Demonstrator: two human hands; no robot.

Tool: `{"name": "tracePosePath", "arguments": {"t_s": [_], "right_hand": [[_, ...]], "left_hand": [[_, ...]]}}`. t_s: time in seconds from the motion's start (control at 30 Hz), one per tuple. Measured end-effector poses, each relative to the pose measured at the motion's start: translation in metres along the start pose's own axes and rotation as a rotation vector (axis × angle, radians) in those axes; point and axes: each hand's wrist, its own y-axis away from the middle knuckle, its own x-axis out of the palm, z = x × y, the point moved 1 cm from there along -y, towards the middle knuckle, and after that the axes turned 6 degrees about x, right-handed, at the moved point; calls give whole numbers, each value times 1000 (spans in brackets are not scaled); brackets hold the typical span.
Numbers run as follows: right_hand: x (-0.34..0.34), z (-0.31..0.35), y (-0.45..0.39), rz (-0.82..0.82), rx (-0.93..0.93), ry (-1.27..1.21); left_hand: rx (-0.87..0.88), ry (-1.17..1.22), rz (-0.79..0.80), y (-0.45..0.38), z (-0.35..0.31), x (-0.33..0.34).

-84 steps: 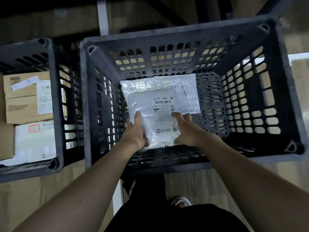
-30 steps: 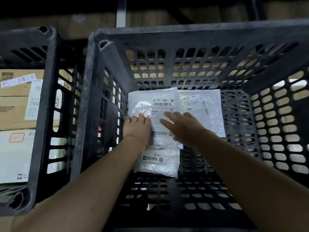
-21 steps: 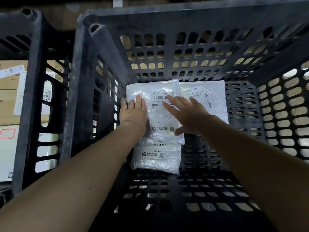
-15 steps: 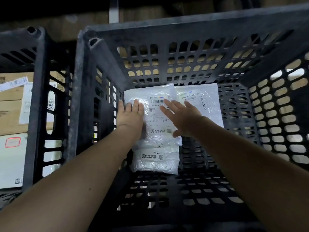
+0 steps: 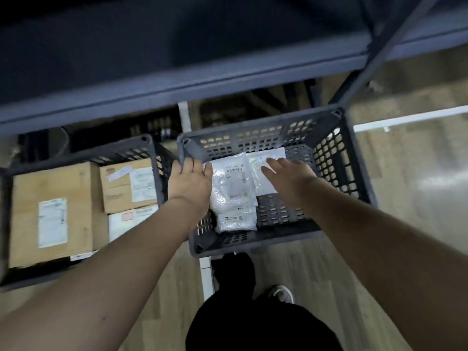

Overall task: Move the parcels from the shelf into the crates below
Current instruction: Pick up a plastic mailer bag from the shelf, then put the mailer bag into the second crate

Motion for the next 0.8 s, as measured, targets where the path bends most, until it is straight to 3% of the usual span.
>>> {"name": "tracePosePath", "arguments": {"t_s": [0.2, 0.37, 0.6, 0.8], "right_hand": [[-135, -39, 119, -61, 69, 43], [-231, -58, 210, -231, 99, -25], [-316, -58, 305, -575, 151, -192], [-348, -44, 348, -741, 154, -339]], "left_hand": [[-35, -43, -155, 107, 65, -140], [-128, 34, -309, 190, 113, -233], [-194, 166, -537, 279, 132, -290], [-223, 339, -717, 323, 145, -317]]}}
